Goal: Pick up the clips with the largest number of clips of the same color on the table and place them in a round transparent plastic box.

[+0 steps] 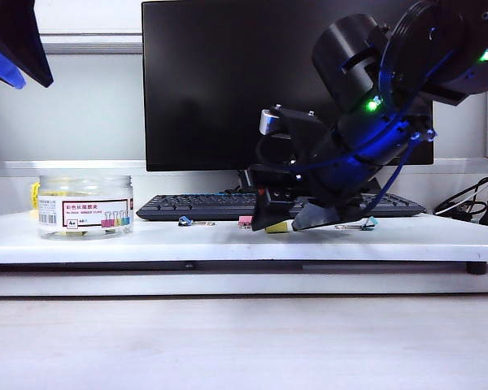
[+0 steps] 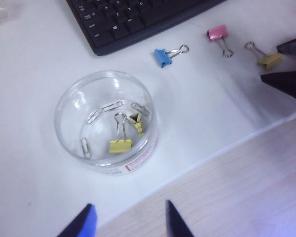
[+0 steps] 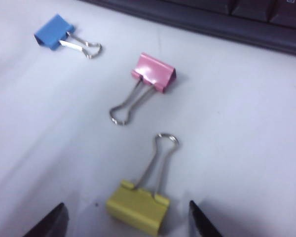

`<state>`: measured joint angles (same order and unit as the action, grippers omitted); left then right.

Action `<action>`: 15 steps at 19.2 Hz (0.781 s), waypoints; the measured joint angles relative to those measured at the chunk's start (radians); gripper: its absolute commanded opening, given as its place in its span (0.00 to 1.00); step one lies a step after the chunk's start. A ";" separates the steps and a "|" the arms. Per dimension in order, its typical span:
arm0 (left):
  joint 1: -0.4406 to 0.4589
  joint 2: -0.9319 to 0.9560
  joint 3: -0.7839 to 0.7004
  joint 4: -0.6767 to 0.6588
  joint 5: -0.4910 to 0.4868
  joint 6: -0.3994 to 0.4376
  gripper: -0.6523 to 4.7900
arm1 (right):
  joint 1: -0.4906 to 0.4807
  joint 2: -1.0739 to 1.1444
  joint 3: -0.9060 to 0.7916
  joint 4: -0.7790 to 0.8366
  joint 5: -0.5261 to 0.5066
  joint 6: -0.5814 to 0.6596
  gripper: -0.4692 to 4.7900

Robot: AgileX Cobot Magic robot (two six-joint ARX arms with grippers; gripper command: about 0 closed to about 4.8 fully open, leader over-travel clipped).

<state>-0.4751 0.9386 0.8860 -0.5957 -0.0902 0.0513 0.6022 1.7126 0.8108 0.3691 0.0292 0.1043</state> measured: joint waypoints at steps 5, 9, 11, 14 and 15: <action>0.000 0.000 0.000 0.000 0.000 0.000 0.47 | 0.000 0.004 0.000 0.008 -0.005 0.019 0.52; 0.000 0.000 0.000 0.000 0.000 0.000 0.47 | 0.000 0.004 0.000 0.006 -0.025 0.022 0.38; 0.000 0.000 0.000 0.000 0.000 0.000 0.47 | 0.001 0.004 0.000 0.007 -0.029 0.024 0.31; 0.000 0.000 0.000 0.000 0.000 0.000 0.47 | 0.001 0.004 0.000 0.006 -0.030 0.025 0.31; 0.000 0.000 0.000 0.000 0.000 0.000 0.47 | 0.001 0.005 0.000 0.006 -0.030 0.026 0.29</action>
<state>-0.4751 0.9390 0.8860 -0.5957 -0.0902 0.0513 0.6033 1.7172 0.8108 0.3748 -0.0006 0.1299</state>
